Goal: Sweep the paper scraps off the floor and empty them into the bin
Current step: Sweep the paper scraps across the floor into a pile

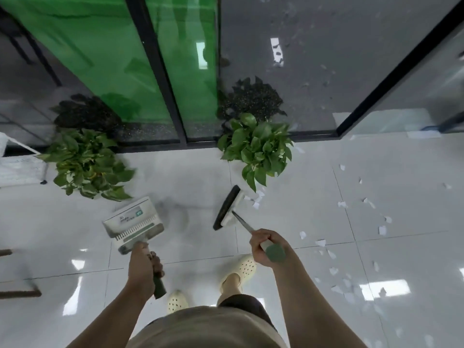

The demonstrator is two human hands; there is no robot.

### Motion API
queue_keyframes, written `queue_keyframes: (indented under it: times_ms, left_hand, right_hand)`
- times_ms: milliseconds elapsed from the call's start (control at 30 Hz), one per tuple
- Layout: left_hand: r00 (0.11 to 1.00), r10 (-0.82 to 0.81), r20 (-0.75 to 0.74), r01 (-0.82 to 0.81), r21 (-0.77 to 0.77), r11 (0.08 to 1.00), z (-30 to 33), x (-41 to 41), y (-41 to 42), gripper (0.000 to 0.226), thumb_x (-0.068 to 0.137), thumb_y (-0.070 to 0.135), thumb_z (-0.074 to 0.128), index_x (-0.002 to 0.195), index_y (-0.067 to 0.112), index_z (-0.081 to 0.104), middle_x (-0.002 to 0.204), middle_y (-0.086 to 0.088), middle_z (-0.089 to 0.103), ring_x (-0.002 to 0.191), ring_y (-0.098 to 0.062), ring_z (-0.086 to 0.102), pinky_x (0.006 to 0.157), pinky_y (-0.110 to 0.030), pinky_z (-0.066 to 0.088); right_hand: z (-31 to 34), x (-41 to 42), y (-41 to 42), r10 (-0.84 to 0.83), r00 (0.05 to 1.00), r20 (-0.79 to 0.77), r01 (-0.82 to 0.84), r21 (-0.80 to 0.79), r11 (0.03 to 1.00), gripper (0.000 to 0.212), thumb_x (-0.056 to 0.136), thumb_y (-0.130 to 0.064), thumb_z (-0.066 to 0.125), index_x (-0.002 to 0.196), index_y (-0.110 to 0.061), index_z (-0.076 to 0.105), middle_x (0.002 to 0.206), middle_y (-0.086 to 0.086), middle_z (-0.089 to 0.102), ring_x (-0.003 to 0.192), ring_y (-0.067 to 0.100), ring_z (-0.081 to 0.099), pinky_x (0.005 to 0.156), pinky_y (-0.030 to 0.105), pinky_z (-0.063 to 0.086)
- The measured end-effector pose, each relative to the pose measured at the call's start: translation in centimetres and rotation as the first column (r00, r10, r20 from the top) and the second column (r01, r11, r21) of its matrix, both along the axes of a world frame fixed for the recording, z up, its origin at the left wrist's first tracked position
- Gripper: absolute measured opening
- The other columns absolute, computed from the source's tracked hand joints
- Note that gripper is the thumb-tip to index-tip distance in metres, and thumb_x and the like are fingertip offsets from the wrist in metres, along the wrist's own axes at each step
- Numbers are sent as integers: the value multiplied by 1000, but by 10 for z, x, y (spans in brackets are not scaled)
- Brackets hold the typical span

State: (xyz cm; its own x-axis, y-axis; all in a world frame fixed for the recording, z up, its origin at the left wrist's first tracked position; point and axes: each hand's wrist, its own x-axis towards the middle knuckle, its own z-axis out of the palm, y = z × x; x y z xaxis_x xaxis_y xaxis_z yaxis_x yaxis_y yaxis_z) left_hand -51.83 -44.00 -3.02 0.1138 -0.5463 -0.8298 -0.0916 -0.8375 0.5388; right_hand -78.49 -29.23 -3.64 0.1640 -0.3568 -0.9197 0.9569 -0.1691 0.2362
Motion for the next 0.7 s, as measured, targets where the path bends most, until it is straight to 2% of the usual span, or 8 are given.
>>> queue_keyframes:
  times_ms: [67, 133, 233, 300, 433, 600, 667, 700]
  left_hand:
    - [1000, -9, 17, 9, 11, 1000, -3, -40, -5, 24, 94, 33, 40, 71, 25, 39, 42, 8, 32, 31, -9, 26, 44, -21, 26]
    - [1000, -23, 8, 23, 49, 999, -6, -79, -11, 25, 92, 36, 41, 70, 25, 40, 40, 8, 30, 28, -10, 24, 45, -21, 24]
    - [996, -84, 20, 82, 80, 993, -7, -134, -12, 26, 90, 38, 41, 68, 23, 37, 37, 8, 28, 26, -11, 22, 47, -23, 23]
    - [991, -127, 46, 123, 70, 990, -3, -165, -9, 25, 88, 36, 43, 68, 22, 37, 37, 7, 28, 26, -11, 22, 50, -27, 23]
    - [988, -154, 12, 154, 51, 987, 2, -207, -13, 20, 85, 31, 43, 68, 23, 36, 39, 6, 29, 26, -13, 21, 50, -27, 22]
    - [973, -232, -11, 232, 41, 972, 8, -247, -21, 26, 91, 37, 43, 73, 22, 31, 50, 2, 28, 32, -14, 21, 53, -28, 21]
    - [955, -295, -39, 296, 36, 954, 9, -256, -29, 24, 93, 39, 40, 78, 22, 32, 59, -15, 42, 44, -17, 27, 55, -30, 24]
    - [940, -340, -36, 341, 21, 940, 7, -259, -34, 22, 91, 40, 40, 78, 24, 33, 78, -37, 51, 49, -19, 30, 55, -32, 26]
  right_hand:
    - [10, -33, 23, -47, 999, -22, 50, 123, 991, 19, 83, 5, 53, 80, -12, 46, 54, -5, 40, 30, 12, 41, 30, 18, 39]
    - [13, -53, 45, 24, 994, -108, 0, 213, 977, 21, 75, 8, 55, 78, -12, 47, 44, -1, 40, 27, 13, 41, 29, 17, 37]
    - [12, -66, 70, 256, 937, -238, -166, 343, 925, 23, 59, 2, 65, 73, -10, 50, 39, 6, 46, 28, 18, 48, 36, 21, 43]
    - [12, -71, 84, 308, 929, -207, -200, 420, 885, 16, 74, 0, 62, 68, -7, 49, 39, 7, 46, 26, 19, 46, 38, 21, 44]
    - [12, -84, 93, 214, 939, -269, -60, 485, 872, 18, 83, 5, 44, 70, -7, 43, 50, 6, 44, 38, 17, 44, 45, 22, 41]
    - [35, -83, 68, 61, 920, -387, 116, 419, 901, 21, 84, 11, 34, 74, -6, 41, 59, 7, 39, 46, 20, 39, 40, 23, 39]
    - [54, -75, 47, -49, 913, -406, 196, 328, 924, 22, 86, 11, 35, 75, -8, 40, 53, 6, 37, 38, 17, 37, 35, 20, 38]
    - [60, -70, 34, -98, 909, -405, 227, 286, 931, 23, 87, 10, 36, 76, -10, 39, 50, 4, 36, 34, 15, 35, 34, 19, 37]
